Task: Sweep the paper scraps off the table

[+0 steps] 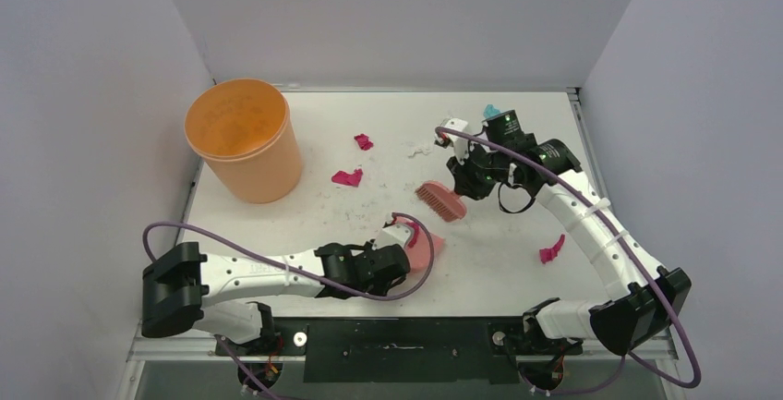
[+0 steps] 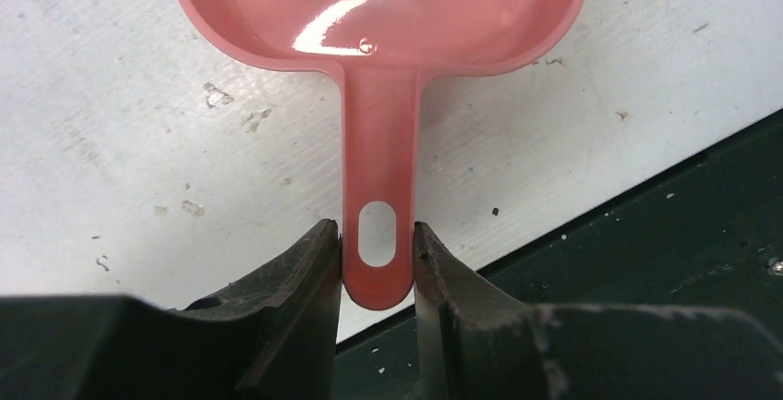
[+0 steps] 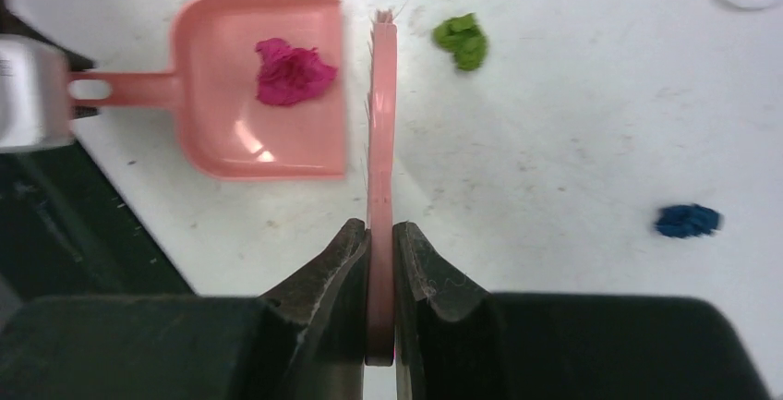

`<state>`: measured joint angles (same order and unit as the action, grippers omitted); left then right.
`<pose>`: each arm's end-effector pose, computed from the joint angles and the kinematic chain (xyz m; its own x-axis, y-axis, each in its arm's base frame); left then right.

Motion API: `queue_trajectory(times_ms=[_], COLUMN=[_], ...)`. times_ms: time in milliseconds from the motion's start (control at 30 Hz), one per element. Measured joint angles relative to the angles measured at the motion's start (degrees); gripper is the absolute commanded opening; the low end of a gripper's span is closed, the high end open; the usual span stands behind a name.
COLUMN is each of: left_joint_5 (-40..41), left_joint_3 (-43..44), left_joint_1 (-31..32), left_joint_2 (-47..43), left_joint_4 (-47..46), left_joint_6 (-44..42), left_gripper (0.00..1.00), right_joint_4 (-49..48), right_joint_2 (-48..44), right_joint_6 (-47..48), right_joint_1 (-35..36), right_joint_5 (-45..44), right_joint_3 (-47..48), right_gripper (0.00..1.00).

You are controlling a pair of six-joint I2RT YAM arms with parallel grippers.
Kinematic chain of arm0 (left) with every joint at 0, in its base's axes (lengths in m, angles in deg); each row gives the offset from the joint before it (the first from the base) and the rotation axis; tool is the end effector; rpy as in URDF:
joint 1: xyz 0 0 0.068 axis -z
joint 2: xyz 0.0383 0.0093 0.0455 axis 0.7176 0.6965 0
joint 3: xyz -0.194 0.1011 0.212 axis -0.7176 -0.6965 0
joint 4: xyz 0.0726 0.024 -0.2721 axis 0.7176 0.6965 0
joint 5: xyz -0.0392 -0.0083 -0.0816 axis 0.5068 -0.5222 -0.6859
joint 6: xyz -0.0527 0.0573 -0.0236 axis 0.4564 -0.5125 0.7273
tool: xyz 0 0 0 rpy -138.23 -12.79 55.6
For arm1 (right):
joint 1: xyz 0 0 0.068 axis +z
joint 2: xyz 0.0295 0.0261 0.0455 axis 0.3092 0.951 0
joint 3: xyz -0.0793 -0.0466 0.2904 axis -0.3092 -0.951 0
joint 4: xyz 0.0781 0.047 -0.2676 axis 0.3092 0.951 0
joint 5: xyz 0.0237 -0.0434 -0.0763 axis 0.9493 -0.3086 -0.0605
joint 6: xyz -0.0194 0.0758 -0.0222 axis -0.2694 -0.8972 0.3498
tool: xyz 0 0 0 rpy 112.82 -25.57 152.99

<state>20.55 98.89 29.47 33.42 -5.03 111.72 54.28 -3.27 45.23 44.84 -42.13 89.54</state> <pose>0.0990 -0.2723 0.1982 -0.7088 0.4197 -0.5670 0.5232 0.8519 -0.0234 0.2400 0.1578 0.3609 -0.4464 -0.5905 -0.6724 -0.8598 0.4912 0.1394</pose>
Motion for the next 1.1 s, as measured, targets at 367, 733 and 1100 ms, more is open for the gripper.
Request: queue_trajectory(times_ms=[367,733,1100], left_joint_5=[2.9,2.2,-0.3], left_joint_3=[-4.0,-6.6,-0.4], left_joint_1=[-0.1,-2.1,-3.9], left_joint_2=[-7.7,-6.0,1.0], left_joint_4=[0.2,-2.1,-3.3], left_joint_6=[3.8,4.5,3.0], left_gripper=[0.00,0.00,0.00], right_joint_4=[-15.0,-36.1,-35.3], right_joint_2=[11.6,35.8,50.4], right_joint_6=[5.4,14.2,16.3], right_joint_1=[0.0,-0.2,-2.0], right_joint_5=[-20.6,-40.0,-34.4], right_joint_3=[6.7,17.6,27.2], right_gripper=[0.05,0.05,0.05])
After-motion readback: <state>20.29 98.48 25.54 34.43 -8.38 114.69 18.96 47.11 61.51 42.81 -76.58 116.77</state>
